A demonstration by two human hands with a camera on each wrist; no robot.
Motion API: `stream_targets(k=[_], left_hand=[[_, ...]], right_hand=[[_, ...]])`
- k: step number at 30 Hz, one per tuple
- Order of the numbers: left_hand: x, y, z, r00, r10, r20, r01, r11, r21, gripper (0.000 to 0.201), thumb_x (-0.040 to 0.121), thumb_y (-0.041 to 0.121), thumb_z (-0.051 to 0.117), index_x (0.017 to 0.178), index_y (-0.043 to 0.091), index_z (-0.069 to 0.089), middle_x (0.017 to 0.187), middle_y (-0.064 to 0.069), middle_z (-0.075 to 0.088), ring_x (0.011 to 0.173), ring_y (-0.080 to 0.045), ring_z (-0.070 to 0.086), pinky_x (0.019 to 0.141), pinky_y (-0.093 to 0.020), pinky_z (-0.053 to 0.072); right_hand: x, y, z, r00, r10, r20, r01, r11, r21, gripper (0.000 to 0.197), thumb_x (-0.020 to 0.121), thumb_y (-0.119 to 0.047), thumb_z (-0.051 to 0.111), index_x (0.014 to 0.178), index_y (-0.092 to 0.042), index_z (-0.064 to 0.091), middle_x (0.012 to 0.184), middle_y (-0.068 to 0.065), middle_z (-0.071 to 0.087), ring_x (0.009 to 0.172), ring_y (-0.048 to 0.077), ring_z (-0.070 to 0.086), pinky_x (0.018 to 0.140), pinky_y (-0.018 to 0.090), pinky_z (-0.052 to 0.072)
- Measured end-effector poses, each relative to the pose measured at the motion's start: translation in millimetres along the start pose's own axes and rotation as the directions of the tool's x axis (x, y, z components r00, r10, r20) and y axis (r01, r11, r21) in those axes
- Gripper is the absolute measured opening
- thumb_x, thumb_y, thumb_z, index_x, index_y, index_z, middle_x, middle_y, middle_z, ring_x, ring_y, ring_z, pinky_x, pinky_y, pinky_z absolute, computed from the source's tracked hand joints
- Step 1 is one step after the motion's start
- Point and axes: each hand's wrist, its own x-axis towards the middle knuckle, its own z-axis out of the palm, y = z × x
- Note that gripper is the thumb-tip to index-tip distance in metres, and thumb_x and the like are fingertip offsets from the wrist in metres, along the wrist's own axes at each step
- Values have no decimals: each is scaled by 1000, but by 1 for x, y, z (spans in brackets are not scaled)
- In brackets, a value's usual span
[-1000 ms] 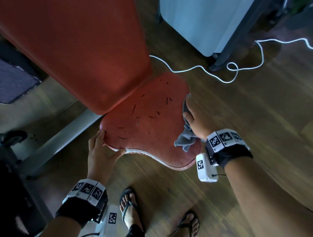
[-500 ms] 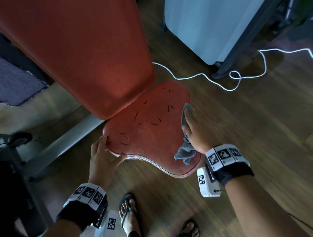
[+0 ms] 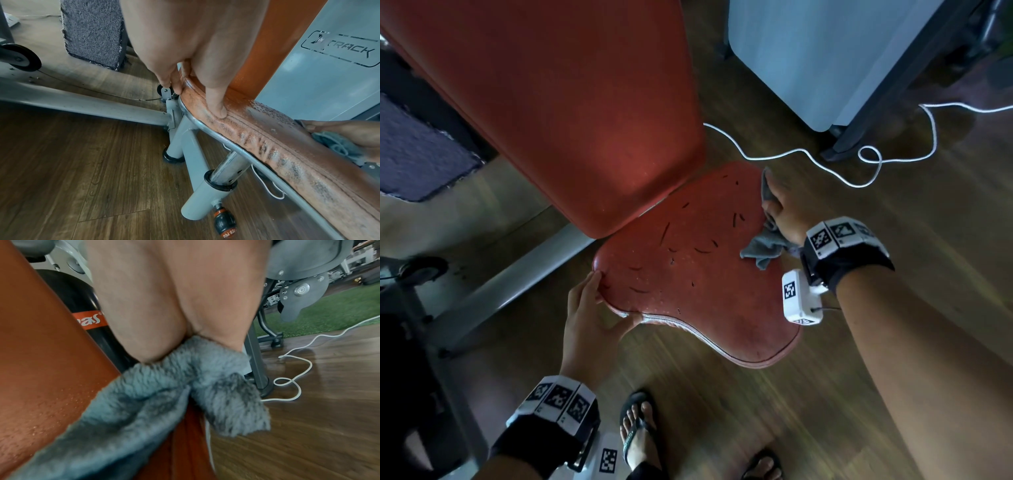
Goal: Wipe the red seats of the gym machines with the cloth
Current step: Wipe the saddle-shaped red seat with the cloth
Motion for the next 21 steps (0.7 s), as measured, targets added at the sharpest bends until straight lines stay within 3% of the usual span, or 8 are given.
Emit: stream_targets(k=[2,6,11,14,16,17,21], left_hand=[[0,-1,1,1000,3,-2,-3,1000,-8,102,64,23,89,149,18,33,143,6,36,119,-8,49,105,-32,40],[0,-2,2,1000,-2,-21,1,1000,-25,100,64,21,89,148,19,35,142,8,37,118,-8,51,101,-29,40],[1,-7,4,1000,6,-31,-7,1000,-26,101,63,22,90,147,18,36,141,9,37,119,-9,51,103,-30,41],[3,-9,4,999,17,-35,-18,1000,-24,101,62,23,91,147,17,37,141,9,38,120,-11,52,105,-36,44],[4,-10,4,999,18,-36,-19,1000,-15,101,62,24,90,147,18,37,141,10,37,123,-13,51,106,-39,44],[3,-10,5,999,24,-36,-24,1000,-10,101,61,25,91,147,18,37,141,9,38,124,-14,51,106,-40,44],[4,-11,4,999,28,-40,-28,1000,-8,101,60,24,91,146,16,39,140,7,39,119,-13,53,104,-39,45]], right_hand=[[2,4,3,1000,-6,-18,5,998,-58,60,100,-42,38,152,-21,17,159,7,18,146,29,15,119,46,14],[-10,6,6,999,-30,-29,25,987,-159,62,98,-46,33,152,-21,14,159,9,18,146,30,14,118,47,15],[8,-8,-2,998,54,-24,-51,992,116,51,103,-33,34,152,-26,23,153,10,34,140,29,30,115,38,21],[31,-18,-10,1000,24,-7,-22,987,158,47,103,-28,35,150,-28,29,140,10,49,124,29,48,103,36,37],[44,-25,-14,999,-2,36,-6,974,226,47,102,-25,36,148,-30,31,132,7,55,106,23,59,83,31,45],[49,-27,-15,998,-19,56,6,973,230,47,102,-24,36,148,-31,32,131,4,55,98,19,59,74,27,43],[54,-29,-18,997,-45,64,30,974,224,46,102,-21,35,147,-30,33,125,4,57,84,13,53,60,18,38]])
